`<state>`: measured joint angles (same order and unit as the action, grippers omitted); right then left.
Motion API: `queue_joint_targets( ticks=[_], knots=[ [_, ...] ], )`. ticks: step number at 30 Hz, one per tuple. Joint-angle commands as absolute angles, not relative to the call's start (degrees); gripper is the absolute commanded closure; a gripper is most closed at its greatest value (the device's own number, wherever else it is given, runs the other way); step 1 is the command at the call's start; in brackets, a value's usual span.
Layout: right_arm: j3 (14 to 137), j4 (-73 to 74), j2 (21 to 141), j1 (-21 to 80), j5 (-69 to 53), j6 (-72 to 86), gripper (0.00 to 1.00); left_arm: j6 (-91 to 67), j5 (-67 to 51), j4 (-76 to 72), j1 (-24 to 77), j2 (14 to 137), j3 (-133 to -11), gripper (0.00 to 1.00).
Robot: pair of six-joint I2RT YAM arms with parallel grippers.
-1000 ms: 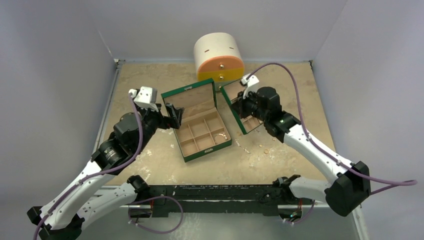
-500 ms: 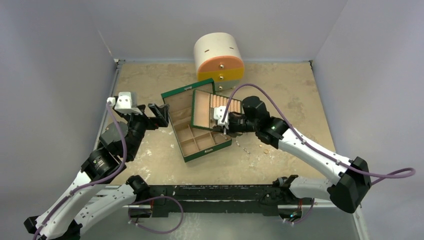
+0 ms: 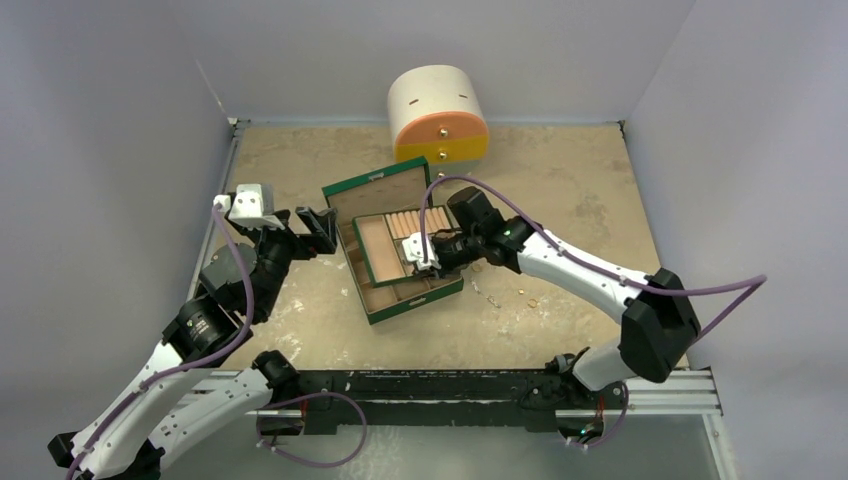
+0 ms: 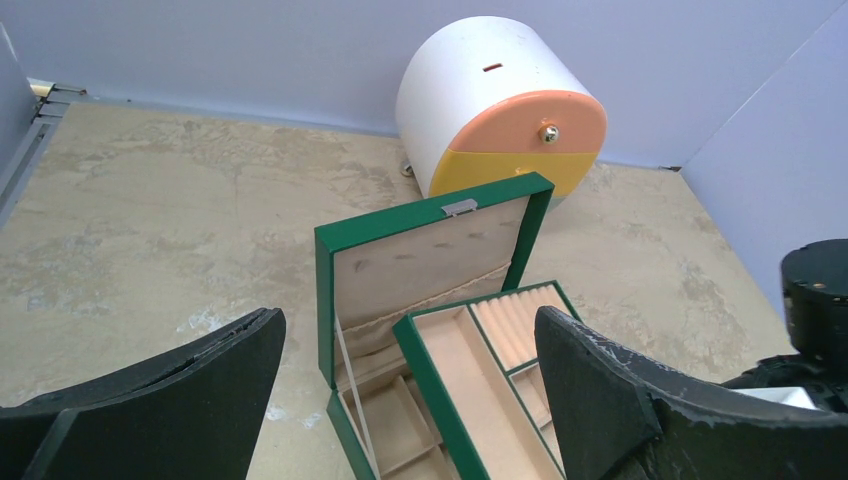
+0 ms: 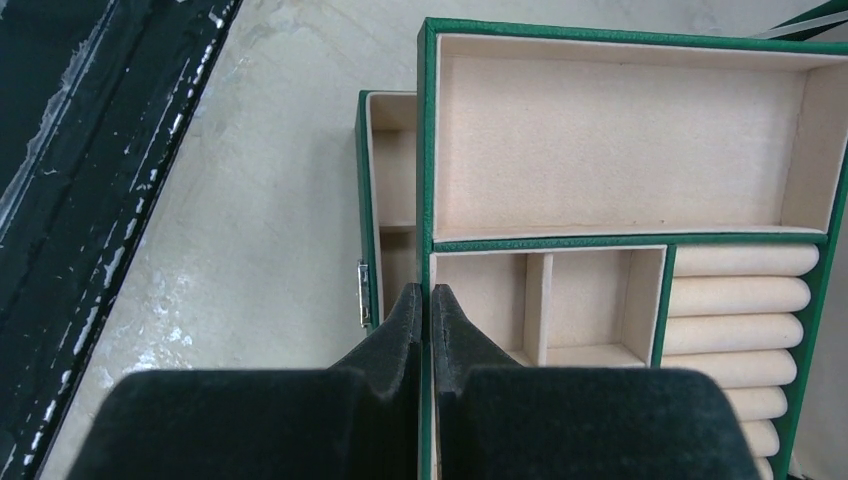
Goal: Organize the mixed jewelry
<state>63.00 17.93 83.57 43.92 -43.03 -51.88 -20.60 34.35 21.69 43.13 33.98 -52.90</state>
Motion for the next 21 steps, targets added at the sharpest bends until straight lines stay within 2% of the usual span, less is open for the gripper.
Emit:
queue_joint_targets(
  ticks=[1,10,21],
  knots=[
    [66.88,17.31,84.92,44.52,-46.5,-55.45,1.0,-21.53,34.98,19.78,42.8,33.5,-53.08,0.04],
    [64.53,11.61,88.52,45.44,-46.65,-52.42,1.0,-21.71,34.22,19.69,42.12,33.72,-53.06,0.05],
    [64.86,13.08,91.46,45.7,-45.0,-51.38,1.0,-21.8,34.01,19.67,41.81,33.58,-53.04,0.04]
  ],
)
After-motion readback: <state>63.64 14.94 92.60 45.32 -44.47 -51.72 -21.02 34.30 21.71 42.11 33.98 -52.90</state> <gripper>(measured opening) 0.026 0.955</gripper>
